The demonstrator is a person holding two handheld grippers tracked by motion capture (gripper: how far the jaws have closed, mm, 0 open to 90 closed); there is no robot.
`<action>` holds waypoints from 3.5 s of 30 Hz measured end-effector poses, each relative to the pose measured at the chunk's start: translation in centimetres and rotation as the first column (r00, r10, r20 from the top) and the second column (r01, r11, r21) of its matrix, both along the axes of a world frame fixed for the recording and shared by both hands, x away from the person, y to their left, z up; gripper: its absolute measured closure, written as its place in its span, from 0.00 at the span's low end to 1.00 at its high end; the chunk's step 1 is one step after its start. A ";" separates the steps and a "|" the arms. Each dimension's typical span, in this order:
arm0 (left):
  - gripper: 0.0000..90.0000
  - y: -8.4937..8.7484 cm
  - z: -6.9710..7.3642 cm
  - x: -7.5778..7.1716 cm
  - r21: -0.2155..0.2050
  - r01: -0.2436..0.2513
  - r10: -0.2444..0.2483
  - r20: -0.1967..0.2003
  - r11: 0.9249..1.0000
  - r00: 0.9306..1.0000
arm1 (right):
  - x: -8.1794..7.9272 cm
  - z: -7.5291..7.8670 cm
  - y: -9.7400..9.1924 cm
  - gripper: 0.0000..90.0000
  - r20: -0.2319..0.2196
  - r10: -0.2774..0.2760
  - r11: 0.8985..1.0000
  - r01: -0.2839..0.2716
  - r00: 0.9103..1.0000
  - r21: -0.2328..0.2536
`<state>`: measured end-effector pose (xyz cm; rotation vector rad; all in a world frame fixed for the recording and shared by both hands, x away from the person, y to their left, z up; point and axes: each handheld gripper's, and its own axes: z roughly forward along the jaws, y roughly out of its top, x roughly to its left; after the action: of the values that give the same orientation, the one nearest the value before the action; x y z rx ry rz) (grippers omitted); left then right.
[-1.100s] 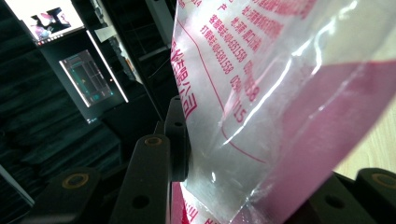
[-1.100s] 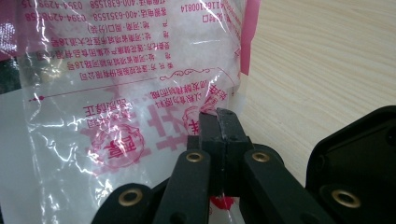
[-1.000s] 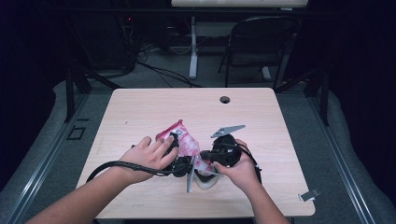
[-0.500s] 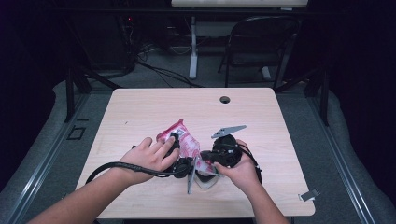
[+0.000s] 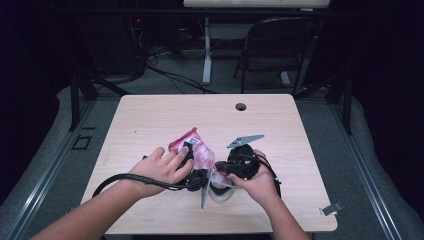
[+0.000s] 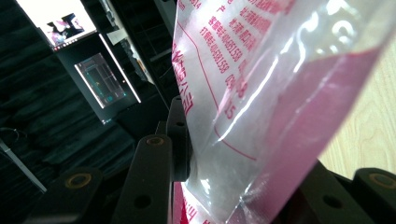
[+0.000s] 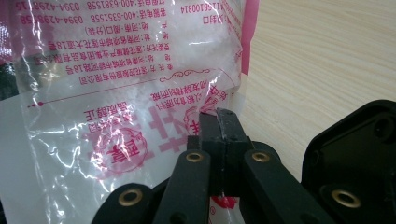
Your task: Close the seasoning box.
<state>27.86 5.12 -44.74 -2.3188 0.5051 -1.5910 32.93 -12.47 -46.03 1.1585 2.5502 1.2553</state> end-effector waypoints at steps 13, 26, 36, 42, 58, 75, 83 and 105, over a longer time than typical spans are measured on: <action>0.80 0.0 -0.3 0.0 0.014 0.013 -0.013 0.012 1.000 1.000 | 0.1 -0.2 0.0 1.00 -0.004 -0.002 1.000 0.002 1.000 0.000; 0.81 0.0 -0.6 0.1 0.021 0.020 -0.021 0.018 1.000 1.000 | 0.3 -0.4 -0.1 1.00 -0.006 -0.012 1.000 0.012 1.000 0.003; 0.82 0.1 -0.5 0.0 0.022 0.023 -0.024 0.019 0.999 1.000 | 0.3 -0.4 -0.1 1.00 0.000 -0.012 1.000 0.012 1.000 0.008; 0.82 0.2 -0.6 -0.2 0.029 0.035 -0.036 0.029 0.999 0.999 | 0.2 -0.4 0.1 1.00 0.008 -0.015 1.000 0.015 1.000 -0.011; 0.84 0.1 -0.4 -0.5 0.037 0.051 -0.053 0.049 0.998 0.997 | 0.3 -0.4 0.0 1.00 0.004 -0.027 1.000 0.027 1.000 0.000; 0.85 0.0 -0.2 -0.8 0.026 0.061 -0.062 0.049 0.998 0.997 | 0.1 -0.4 0.0 1.00 -0.006 -0.021 1.000 0.021 1.000 -0.005; 0.85 0.0 0.0 -1.0 0.039 0.072 -0.074 0.064 0.997 0.995 | 0.0 -0.4 0.0 1.00 -0.004 -0.022 1.000 0.022 1.000 -0.005; 0.92 -0.6 0.1 -1.5 0.047 0.090 -0.093 0.065 0.995 0.994 | -0.2 -0.5 -0.1 1.00 -0.002 -0.031 0.999 0.031 1.000 -0.014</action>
<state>26.39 4.54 -44.64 -2.2309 0.6318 -1.6755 32.72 -12.59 -46.49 1.1930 2.5282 1.2277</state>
